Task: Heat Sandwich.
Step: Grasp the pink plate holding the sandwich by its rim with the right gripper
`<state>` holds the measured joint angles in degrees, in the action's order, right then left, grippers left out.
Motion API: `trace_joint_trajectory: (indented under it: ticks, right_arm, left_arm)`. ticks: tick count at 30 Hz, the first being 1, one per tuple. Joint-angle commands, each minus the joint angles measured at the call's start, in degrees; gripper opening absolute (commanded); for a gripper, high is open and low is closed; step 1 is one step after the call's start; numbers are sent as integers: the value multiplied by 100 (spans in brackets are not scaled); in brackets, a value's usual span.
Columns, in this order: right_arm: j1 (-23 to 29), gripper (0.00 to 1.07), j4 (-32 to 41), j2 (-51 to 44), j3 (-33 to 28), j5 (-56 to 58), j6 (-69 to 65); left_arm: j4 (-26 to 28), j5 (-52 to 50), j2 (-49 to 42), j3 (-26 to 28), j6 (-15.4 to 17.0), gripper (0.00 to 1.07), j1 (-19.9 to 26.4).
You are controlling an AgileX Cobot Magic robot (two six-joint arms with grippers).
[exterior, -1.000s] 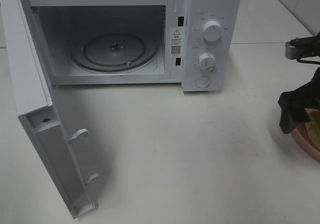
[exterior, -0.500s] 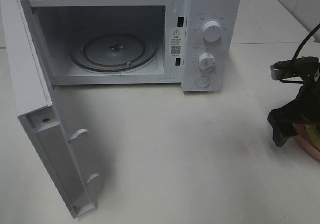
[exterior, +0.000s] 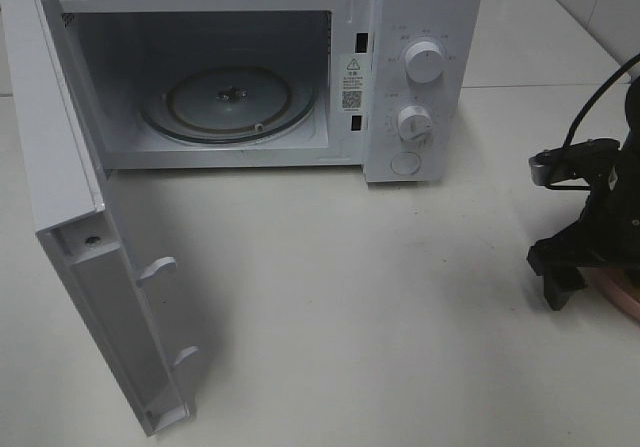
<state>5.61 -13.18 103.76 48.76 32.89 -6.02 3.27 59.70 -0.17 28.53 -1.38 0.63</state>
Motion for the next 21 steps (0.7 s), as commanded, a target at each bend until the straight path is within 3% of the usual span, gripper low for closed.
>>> trace_joint_trajectory:
  ticks: [1,8,12,15,17,18,19,20,21]
  right_arm:
    - [-40,86,-46,120,17,-132,-17]
    - [-40,79,-63,206,17,-132,29]
    - [-40,67,-74,206,17,-92,6]
    - [-40,51,-143,206,17,-92,-52]
    - [-40,46,-155,206,17,-86,-80]
    - [-40,40,-189,206,17,-69,-218]
    - [-40,25,-246,206,17,-69,-275]
    - [-40,17,-315,206,17,-69,-344]
    - [-40,17,-315,206,17,-69,-344]
  left_arm:
    - [46,-40,-155,-17,6,100,6]
    - [46,-40,-155,-17,6,100,6]
    - [46,-40,-155,-17,6,100,6]
    - [46,-40,-155,-17,6,100,6]
    - [46,-40,-155,-17,6,100,6]
    - [46,-40,-155,-17,6,100,6]
    - [46,-40,-155,-17,6,100,6]
    - [46,-40,-155,-17,6,100,6]
    - [46,-40,-155,-17,6,100,6]
